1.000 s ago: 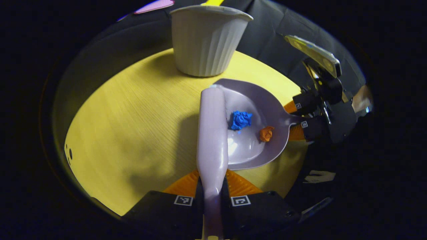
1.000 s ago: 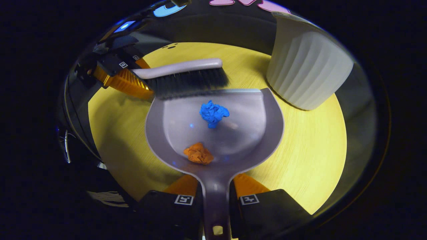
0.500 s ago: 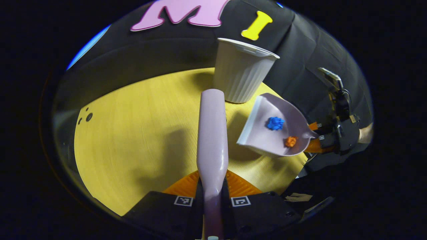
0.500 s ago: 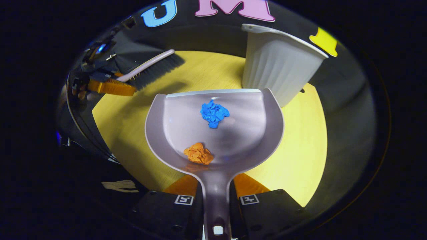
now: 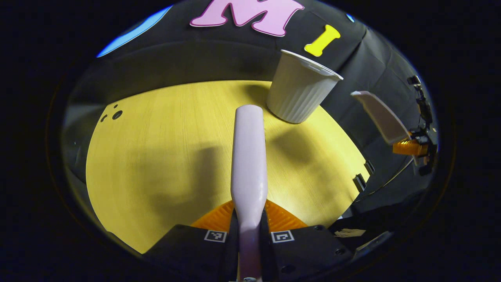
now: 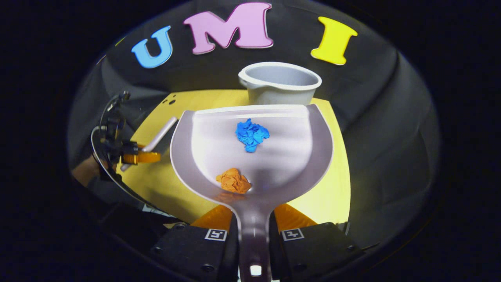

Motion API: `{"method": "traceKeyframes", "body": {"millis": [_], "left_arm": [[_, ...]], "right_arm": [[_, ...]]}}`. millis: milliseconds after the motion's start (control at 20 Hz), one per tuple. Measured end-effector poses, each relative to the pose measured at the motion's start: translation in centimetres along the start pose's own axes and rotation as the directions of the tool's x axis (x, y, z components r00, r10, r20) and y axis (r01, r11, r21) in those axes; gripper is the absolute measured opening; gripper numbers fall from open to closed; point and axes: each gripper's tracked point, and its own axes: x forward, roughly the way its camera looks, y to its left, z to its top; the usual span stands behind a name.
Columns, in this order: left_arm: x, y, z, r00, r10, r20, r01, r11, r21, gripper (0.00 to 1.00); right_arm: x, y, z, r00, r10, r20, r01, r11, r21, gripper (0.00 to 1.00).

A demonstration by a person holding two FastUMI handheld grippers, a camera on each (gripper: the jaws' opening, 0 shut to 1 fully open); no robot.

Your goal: Pick up the small broom and dustpan from the desktop, sweep the trash into the dustpan with the broom, and then empty the trash into the garbage bin.

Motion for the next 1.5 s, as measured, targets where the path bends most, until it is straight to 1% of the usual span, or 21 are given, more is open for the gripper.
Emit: {"method": "traceKeyframes", "body": {"millis": [50,100,150,200,250,300,450,500,550,600,750,900,1000,1150,1200,1250,1400,1450,1500], "left_arm": [[-0.4,2.0,-0.5,1.000,-0.002,-0.002,0.002,1.000,-0.002,0.27],[-1.2,4.2,0.3,1.000,-0.003,-0.003,0.003,1.000,-0.003,0.27],[-1.5,5.1,0.9,1.000,-0.002,-0.004,0.002,1.000,-0.001,0.27],[-1.4,3.3,2.0,1.000,0.005,-0.007,-0.005,1.000,-0.003,0.27],[-1.1,2.5,2.7,1.000,0.019,-0.012,-0.019,1.000,-0.011,0.27],[0.3,0.9,3.2,0.999,0.034,-0.017,-0.035,0.999,-0.024,0.27],[2.7,1.4,3.4,0.999,0.045,-0.015,-0.046,0.992,-0.114,0.27],[1.2,1.6,2.9,0.999,0.040,-0.009,-0.041,0.988,-0.151,0.27],[0.4,1.7,2.7,0.999,0.037,-0.003,-0.037,0.983,-0.181,0.29],[0.1,2.0,2.5,0.999,0.042,0.004,-0.041,0.979,-0.199,0.27],[-1.2,3.3,2.4,0.997,0.077,0.029,-0.068,0.972,-0.227,0.27],[-2.5,4.2,2.1,0.994,0.088,0.057,-0.069,0.956,-0.286,0.27],[-3.2,5.0,1.9,0.992,0.104,0.070,-0.078,0.949,-0.305,0.27],[-3.8,5.8,1.7,0.989,0.125,0.077,-0.093,0.940,-0.328,0.27],[-3.9,6.0,1.6,0.988,0.130,0.080,-0.095,0.936,-0.338,0.30],[-4.1,6.2,1.6,0.987,0.134,0.084,-0.097,0.933,-0.347,0.27],[-4.3,6.5,1.3,0.985,0.146,0.088,-0.105,0.926,-0.362,0.27],[-4.5,6.6,1.3,0.985,0.149,0.091,-0.107,0.925,-0.365,0.30],[-4.5,6.7,1.3,0.984,0.153,0.092,-0.109,0.924,-0.367,0.27]], "right_arm": [[-0.4,-0.3,1.2,1.000,-0.014,0.016,0.014,1.000,0.004,0.36],[-0.5,-0.5,2.5,0.999,-0.031,0.034,0.031,1.000,0.007,0.35],[-0.6,-1.0,3.7,0.998,-0.049,0.051,0.048,0.999,0.006,0.35],[-0.5,-1.5,4.7,0.996,-0.070,0.063,0.070,0.998,0.003,0.36],[-0.5,-2.2,5.8,0.991,-0.100,0.085,0.099,0.995,0.006,0.36],[-0.2,-2.8,6.8,0.987,-0.127,0.103,0.127,0.992,0.011,0.36],[1.2,-3.6,10.0,0.971,-0.183,0.153,0.175,0.982,0.068,0.35],[1.8,-3.8,10.8,0.967,-0.199,0.160,0.189,0.979,0.077,0.35],[2.5,-4.2,11.5,0.962,-0.217,0.164,0.207,0.975,0.078,0.35],[3.1,-4.6,12.2,0.957,-0.235,0.168,0.226,0.971,0.075,0.35],[4.8,-6.3,14.5,0.939,-0.291,0.183,0.285,0.957,0.061,0.35],[6.2,-8.4,16.8,0.914,-0.353,0.200,0.347,0.935,0.069,0.35],[7.1,-9.8,18.3,0.897,-0.390,0.207,0.385,0.921,0.069,0.35],[8.8,-11.8,20.0,0.869,-0.445,0.215,0.457,0.889,-0.005,0.36],[9.2,-12.2,20.4,0.860,-0.462,0.219,0.480,0.876,-0.037,0.36],[9.7,-12.5,20.7,0.851,-0.477,0.222,0.501,0.863,-0.067,0.36],[11.1,-13.3,21.3,0.822,-0.517,0.237,0.557,0.816,-0.154,0.35],[11.5,-13.3,21.4,0.815,-0.527,0.242,0.573,0.798,-0.189,0.36],[11.9,-13.4,21.4,0.807,-0.535,0.249,0.586,0.779,-0.225,0.36]]}}
